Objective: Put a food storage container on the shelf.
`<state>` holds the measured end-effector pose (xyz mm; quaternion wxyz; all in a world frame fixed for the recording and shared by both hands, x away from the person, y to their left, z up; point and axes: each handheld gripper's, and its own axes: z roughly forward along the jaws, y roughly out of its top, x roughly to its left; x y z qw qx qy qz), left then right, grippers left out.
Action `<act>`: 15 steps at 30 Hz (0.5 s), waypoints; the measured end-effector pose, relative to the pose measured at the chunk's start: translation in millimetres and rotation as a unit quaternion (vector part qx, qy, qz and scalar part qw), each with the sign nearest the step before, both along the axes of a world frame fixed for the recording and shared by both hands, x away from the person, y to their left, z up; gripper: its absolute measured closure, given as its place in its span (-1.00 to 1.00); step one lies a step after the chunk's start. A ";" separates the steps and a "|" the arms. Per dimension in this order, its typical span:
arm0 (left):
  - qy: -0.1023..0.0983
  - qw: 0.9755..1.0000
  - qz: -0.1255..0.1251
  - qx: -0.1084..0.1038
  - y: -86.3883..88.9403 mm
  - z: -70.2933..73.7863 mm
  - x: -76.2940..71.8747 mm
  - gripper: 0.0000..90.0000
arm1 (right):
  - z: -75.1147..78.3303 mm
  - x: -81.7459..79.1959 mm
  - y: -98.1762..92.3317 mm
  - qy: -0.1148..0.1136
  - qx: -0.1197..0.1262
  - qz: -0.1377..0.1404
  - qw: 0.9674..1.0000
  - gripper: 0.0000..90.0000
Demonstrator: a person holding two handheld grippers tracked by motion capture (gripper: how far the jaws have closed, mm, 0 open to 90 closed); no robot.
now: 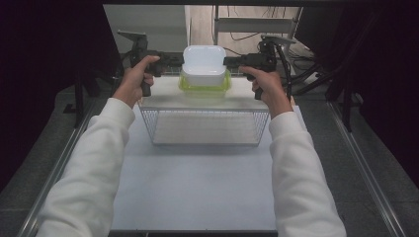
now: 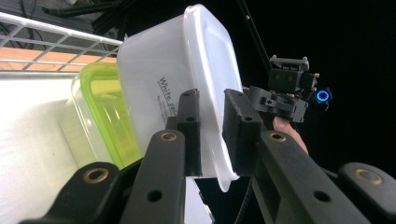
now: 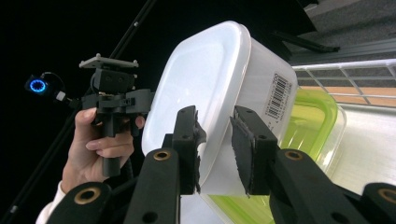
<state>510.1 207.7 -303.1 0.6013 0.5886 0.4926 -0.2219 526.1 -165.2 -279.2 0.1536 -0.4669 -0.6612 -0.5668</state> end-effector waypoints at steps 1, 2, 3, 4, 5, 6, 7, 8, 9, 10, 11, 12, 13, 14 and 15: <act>0.001 1.000 0.003 0.000 -0.3 -0.4 0.5 0.71 | -0.3 0.4 -0.1 0.001 0.001 0.000 1.000 0.57; 0.003 1.000 0.005 0.001 -0.8 -0.8 0.9 0.70 | -1.0 1.0 0.1 0.004 0.003 -0.002 1.000 0.55; 0.003 1.000 0.005 0.003 -1.3 -1.5 1.4 0.68 | -1.7 1.5 0.0 0.006 0.001 -0.003 1.000 0.53; 0.004 1.000 0.004 0.001 -1.5 -2.8 2.1 0.67 | -2.1 1.9 0.1 0.009 0.001 -0.004 1.000 0.51; 0.004 1.000 0.005 0.000 -1.7 -3.2 2.5 0.67 | -3.0 2.6 -0.3 0.013 0.001 -0.004 1.000 0.51; 0.001 1.000 0.007 0.001 -2.4 -3.0 2.7 0.67 | -3.4 3.1 -1.0 0.015 0.004 -0.004 1.000 0.52; -0.001 1.000 0.009 0.002 -3.1 -2.8 2.7 0.67 | -3.2 3.3 -1.3 0.013 0.005 -0.008 1.000 0.53; -0.002 1.000 0.013 0.002 -4.2 -2.8 2.8 0.67 | -2.8 3.3 -1.3 0.012 0.004 -0.012 1.000 0.53; -0.002 1.000 0.013 0.001 -4.4 -3.0 3.0 0.67 | -2.9 3.6 -1.6 0.010 0.003 -0.016 1.000 0.53; -0.002 1.000 0.013 -0.001 -4.3 -3.6 3.3 0.67 | -2.9 3.7 -1.8 0.011 0.003 -0.016 1.000 0.53; -0.002 1.000 0.013 -0.001 -4.3 -3.6 3.3 0.67 | -3.3 3.9 -2.0 0.012 0.006 -0.016 1.000 0.53; -0.002 1.000 0.012 -0.001 -4.2 -3.7 3.4 0.67 | -3.2 3.9 -2.2 0.014 0.007 -0.016 1.000 0.53; -0.002 1.000 0.012 0.000 -4.2 -3.5 3.3 0.67 | -3.3 3.8 -2.1 0.013 0.008 -0.016 1.000 0.53; -0.003 1.000 0.011 0.000 -4.1 -3.4 3.2 0.67 | -3.2 3.7 -2.1 0.013 0.007 -0.016 1.000 0.53; -0.003 1.000 0.012 0.001 -4.1 -3.2 3.0 0.67 | -3.2 3.7 -2.1 0.013 0.007 -0.015 1.000 0.53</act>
